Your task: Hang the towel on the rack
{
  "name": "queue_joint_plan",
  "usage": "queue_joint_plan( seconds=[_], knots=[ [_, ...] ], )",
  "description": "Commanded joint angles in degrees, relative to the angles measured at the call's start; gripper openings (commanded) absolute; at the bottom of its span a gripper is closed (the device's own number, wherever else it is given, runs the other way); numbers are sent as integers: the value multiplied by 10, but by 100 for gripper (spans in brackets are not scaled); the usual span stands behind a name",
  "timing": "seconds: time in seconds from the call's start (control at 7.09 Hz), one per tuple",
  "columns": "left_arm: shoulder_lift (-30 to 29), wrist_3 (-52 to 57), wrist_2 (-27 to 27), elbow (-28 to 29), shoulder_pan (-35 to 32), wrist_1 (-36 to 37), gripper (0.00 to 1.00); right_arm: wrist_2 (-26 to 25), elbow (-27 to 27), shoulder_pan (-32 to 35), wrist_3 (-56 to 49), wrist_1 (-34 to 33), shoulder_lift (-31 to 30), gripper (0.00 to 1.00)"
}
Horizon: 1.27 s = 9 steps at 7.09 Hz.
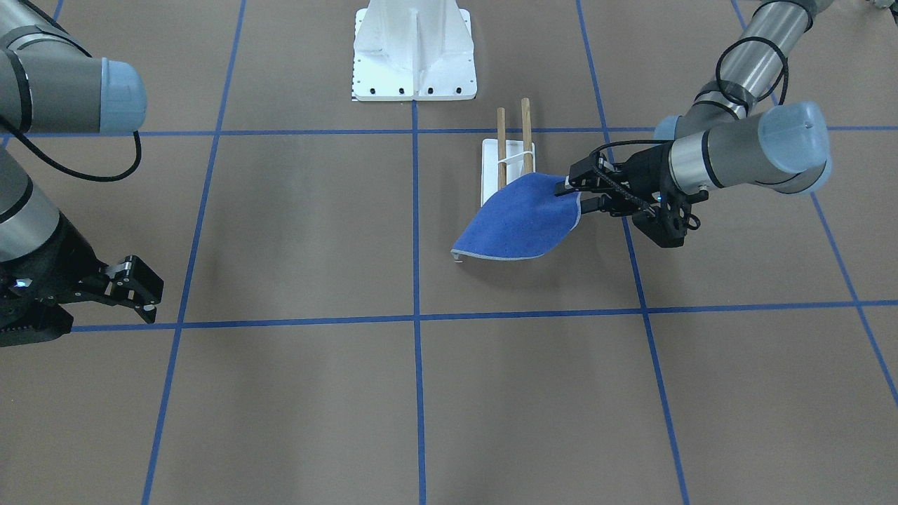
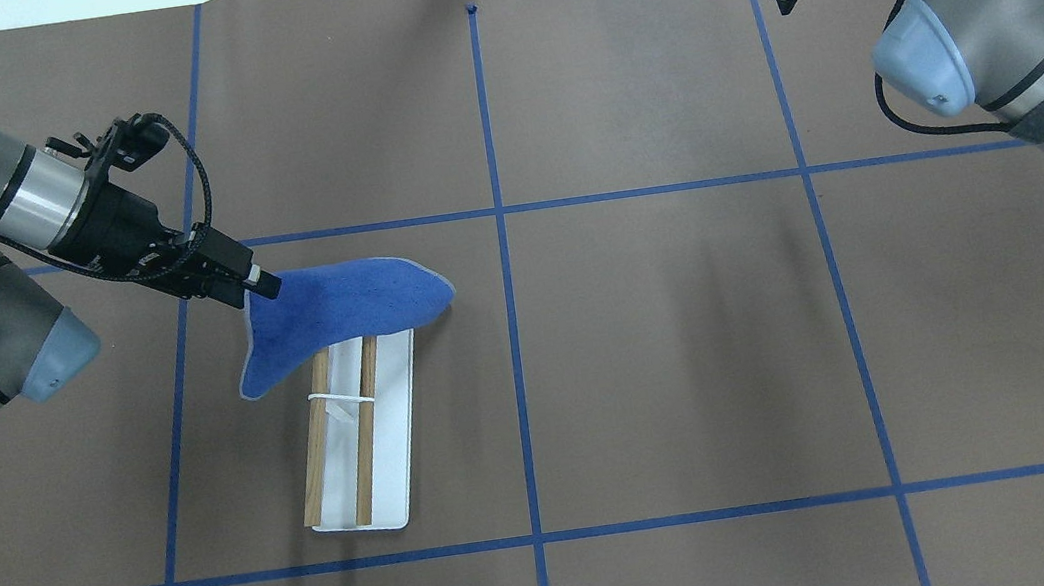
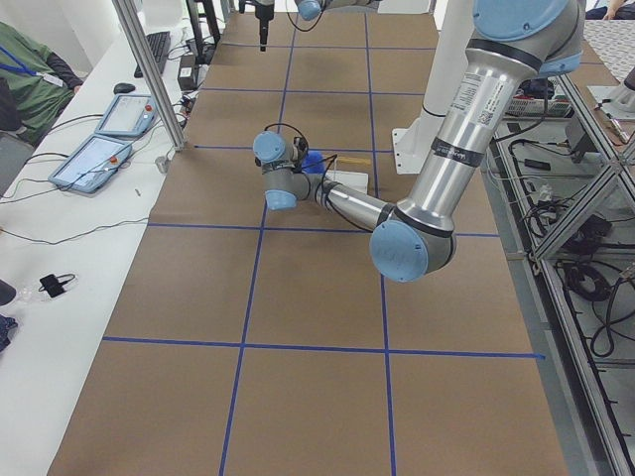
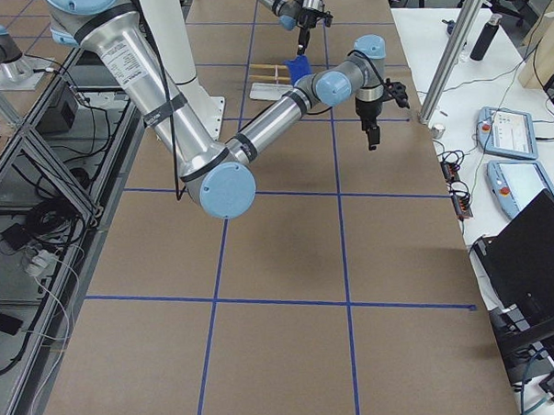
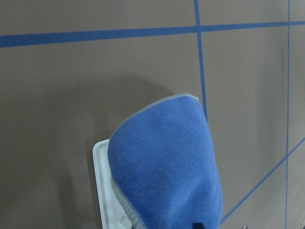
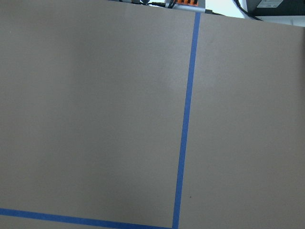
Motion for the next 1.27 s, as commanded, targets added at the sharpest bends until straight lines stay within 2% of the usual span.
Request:
queue_joint_plan(
  seconds=[0.0,0.28,0.42,0.56,0.99,1.13],
  knots=[
    [12,2,83,-2,-5,-2,97,22,1,9,-1,0,0,100],
    [13,7,225,-6,0,-2,97,31,2,16,-2,0,1,100],
    [15,112,258,-4,-6,5,98,31,2,16,-2,0,1,100],
    [34,191,264,-5,-43,37,98,31,2,17,-3,0,0,100],
    [38,462,264,-15,-152,208,98,32,-1,28,-9,-1,-2,100],
    [49,520,264,-39,-183,276,98,32,-2,36,-13,-3,-3,100]
  ],
)
